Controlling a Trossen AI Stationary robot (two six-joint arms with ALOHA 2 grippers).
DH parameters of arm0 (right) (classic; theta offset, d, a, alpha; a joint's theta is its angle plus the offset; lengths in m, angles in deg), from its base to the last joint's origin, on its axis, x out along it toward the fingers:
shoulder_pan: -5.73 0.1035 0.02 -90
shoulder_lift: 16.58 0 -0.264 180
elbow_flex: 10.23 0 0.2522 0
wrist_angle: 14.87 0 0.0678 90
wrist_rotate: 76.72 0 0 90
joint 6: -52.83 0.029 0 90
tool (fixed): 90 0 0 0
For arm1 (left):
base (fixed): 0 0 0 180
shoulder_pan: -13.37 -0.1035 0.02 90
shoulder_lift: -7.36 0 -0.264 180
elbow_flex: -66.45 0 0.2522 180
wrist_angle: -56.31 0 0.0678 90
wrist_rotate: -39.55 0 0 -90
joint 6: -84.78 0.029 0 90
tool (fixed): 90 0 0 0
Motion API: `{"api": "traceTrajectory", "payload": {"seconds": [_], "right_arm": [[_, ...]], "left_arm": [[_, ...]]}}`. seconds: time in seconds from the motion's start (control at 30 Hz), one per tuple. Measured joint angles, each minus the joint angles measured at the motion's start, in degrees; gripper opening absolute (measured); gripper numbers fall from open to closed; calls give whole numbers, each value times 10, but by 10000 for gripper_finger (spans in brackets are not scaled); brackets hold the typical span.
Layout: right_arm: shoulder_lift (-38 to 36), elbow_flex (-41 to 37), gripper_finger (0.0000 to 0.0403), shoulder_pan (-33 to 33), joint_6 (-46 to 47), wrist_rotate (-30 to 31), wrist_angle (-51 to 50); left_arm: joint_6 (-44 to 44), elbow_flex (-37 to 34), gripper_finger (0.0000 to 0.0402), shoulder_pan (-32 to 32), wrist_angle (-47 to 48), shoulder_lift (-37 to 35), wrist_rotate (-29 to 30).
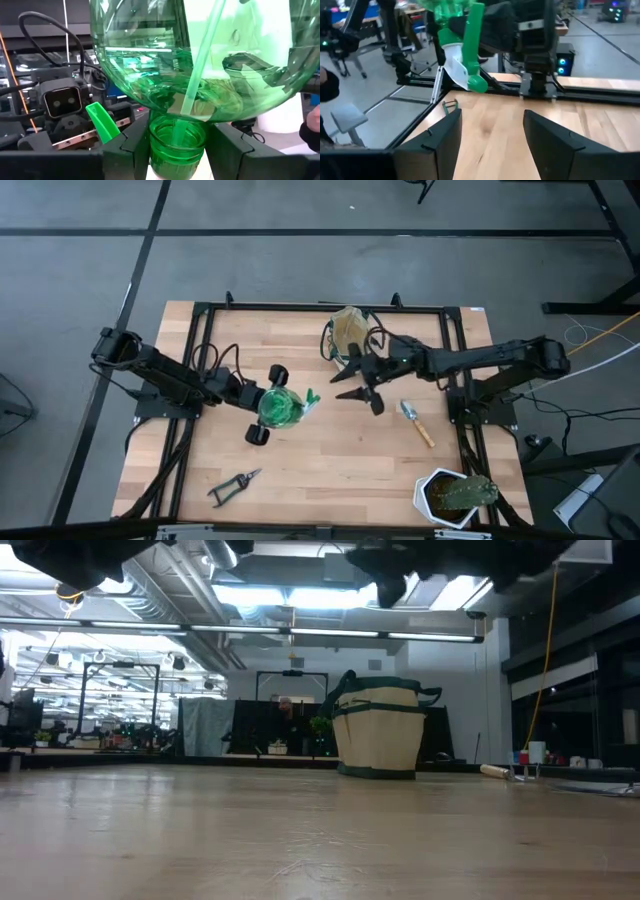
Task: Pick & Place Garden tools in Gardening bag
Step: Put the spray bottle into the gardening bag
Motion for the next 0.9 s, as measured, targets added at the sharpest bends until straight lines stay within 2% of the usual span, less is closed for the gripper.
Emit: {"api": "traceTrajectory", "payload": {"seconds": [0.23, 0.53, 0.9], "right_arm": [[61, 43, 215, 14, -21, -2, 34], [108, 63, 215, 41, -59, -9, 71], [152, 76, 215, 68, -61, -8, 168]], "left_arm": [[9, 0, 147, 1, -6, 0, -29], [36, 0, 147, 0, -11, 0, -29], [34, 0, 148, 0, -8, 0, -19]]}}
